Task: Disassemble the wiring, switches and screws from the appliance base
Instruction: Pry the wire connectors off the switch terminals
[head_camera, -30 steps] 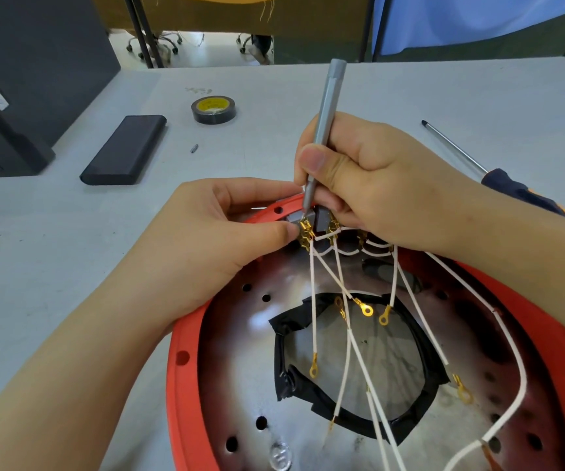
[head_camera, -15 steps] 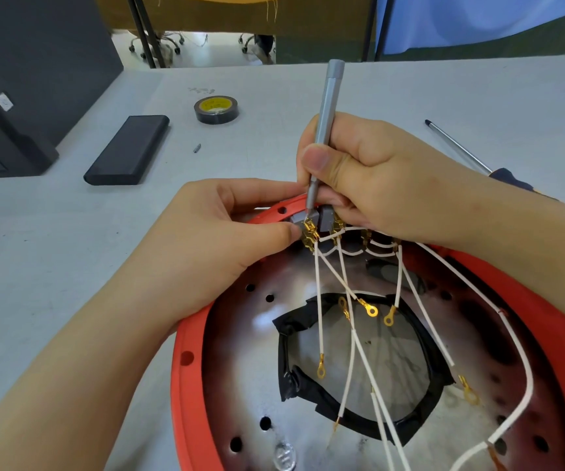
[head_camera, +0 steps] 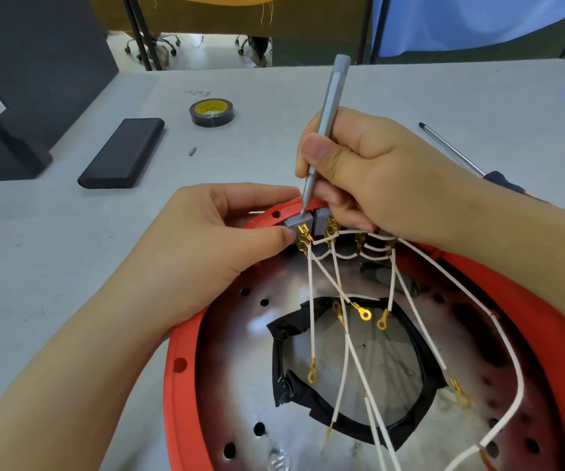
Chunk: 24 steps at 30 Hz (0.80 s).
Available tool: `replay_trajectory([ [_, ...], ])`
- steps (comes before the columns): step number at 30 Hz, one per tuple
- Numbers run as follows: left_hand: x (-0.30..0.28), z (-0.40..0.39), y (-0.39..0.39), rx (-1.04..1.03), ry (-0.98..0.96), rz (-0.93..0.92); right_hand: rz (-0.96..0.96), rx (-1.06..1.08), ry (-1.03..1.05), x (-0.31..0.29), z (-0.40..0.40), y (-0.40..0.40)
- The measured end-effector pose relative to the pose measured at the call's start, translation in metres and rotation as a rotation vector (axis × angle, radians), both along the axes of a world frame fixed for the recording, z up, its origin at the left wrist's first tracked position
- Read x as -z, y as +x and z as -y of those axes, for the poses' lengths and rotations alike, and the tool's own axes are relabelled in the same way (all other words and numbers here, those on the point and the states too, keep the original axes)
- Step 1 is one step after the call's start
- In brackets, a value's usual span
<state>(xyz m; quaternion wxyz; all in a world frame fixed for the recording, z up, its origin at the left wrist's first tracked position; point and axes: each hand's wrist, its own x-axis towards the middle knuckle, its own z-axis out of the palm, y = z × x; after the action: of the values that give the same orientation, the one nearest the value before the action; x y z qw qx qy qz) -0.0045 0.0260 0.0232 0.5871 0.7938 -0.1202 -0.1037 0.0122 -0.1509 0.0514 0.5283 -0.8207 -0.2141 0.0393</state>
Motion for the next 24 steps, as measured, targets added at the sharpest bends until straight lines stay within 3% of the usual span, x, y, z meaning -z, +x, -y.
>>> replay_trajectory([
  [8, -0.002, 0.0, -0.002, 0.026, -0.019, 0.012, 0.075, 0.017, -0.142, 0.002, -0.001, -0.005],
  [16, -0.003, 0.001, -0.003, 0.015, -0.023, 0.019, -0.015, 0.016, -0.278, -0.008, -0.009, 0.011],
  [24, -0.005, 0.002, -0.004, 0.002, 0.011, 0.036, -0.097, -0.045, -0.254, -0.015, -0.012, 0.011],
])
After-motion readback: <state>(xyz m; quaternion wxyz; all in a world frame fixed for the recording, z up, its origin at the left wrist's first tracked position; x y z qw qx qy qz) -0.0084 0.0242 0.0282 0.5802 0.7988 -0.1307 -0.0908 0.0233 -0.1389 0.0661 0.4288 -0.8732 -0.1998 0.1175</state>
